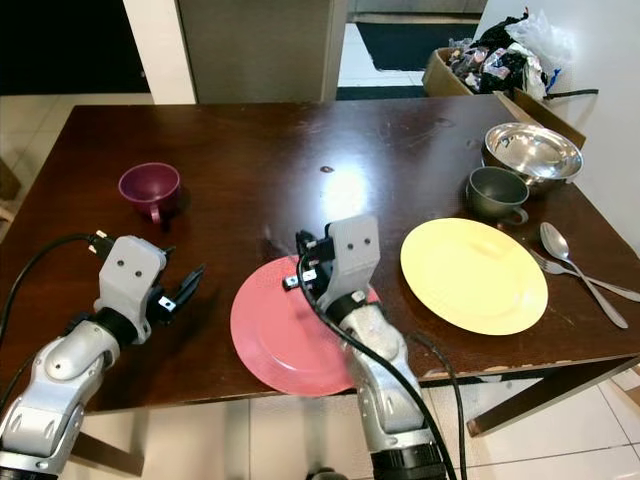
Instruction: Setting the table
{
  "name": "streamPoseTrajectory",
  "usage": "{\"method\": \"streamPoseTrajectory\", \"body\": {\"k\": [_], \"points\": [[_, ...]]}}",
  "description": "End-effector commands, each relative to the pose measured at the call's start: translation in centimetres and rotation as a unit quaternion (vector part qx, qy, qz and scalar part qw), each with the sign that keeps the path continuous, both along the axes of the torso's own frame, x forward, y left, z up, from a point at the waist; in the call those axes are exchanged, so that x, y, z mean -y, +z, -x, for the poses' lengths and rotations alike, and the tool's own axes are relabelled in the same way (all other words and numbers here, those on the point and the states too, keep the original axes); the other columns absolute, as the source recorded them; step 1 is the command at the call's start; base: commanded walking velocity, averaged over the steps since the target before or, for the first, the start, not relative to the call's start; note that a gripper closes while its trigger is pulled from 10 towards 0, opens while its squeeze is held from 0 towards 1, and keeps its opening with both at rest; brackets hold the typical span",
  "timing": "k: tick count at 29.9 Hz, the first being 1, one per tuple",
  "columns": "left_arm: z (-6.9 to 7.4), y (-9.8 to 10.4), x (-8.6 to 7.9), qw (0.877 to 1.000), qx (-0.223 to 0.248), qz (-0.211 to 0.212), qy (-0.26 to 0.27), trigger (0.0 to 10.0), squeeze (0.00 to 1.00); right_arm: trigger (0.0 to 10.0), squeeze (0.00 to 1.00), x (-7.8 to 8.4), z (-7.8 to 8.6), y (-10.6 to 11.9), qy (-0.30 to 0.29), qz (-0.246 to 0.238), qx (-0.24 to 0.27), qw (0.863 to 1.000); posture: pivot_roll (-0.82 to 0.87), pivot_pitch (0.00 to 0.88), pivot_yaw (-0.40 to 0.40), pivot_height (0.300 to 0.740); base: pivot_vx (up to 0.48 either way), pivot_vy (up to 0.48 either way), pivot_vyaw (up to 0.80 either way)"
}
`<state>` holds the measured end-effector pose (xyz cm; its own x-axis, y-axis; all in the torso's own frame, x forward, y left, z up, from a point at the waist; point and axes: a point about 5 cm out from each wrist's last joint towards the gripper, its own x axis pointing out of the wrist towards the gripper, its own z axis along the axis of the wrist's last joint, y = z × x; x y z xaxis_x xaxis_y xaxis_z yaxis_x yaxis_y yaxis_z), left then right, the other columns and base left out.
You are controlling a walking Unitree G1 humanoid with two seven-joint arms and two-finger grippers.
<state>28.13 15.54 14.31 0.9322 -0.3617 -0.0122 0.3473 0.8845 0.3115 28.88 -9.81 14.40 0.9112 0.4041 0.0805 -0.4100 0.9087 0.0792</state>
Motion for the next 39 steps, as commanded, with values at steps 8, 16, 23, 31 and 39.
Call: {"method": "streamPoseTrajectory", "body": {"k": [8, 16, 23, 31, 39], "points": [[0.0, -0.6, 0.0, 1.0, -0.018, -0.003, 0.002, 10.0, 0.0, 10.0, 0.0, 0.9, -0.1, -1.9, -0.005, 0.058, -0.036, 0.998, -0.07, 0.04, 0.057, 0.74, 0.0, 0.0, 0.0], [-0.3, -0.3, 0.3, 1.0, -0.013, -0.001, 0.0, 10.0, 0.0, 10.0, 1.0, 2.4, -2.8, -1.4, 0.026, 0.089, -0.04, 0.995, -0.06, 0.048, 0.059, 0.74, 0.0, 0.0, 0.0], [-0.2, 0.0, 0.2, 1.0, -0.011, -0.003, -0.001, 10.0, 0.0, 10.0, 1.0, 2.3, -4.5, -2.1, 0.081, 0.115, -0.074, 0.987, -0.04, 0.061, 0.059, 0.74, 0.0, 0.0, 0.0], [0.2, 0.1, -0.2, 1.0, -0.014, -0.009, 0.003, 10.0, 0.0, 10.0, 0.0, 2.2, -6.3, -2.2, 0.125, 0.164, -0.112, 0.972, -0.02, 0.08, 0.056, 0.74, 0.0, 0.0, 0.0], [0.3, 0.1, 0.0, 1.0, -0.016, -0.009, -0.001, 10.0, 0.0, 10.0, 0.0, 1.9, -6.7, -2.6, 0.132, 0.166, -0.133, 0.968, -0.02, 0.083, 0.057, 0.74, 0.0, 0.0, 0.0]]}}
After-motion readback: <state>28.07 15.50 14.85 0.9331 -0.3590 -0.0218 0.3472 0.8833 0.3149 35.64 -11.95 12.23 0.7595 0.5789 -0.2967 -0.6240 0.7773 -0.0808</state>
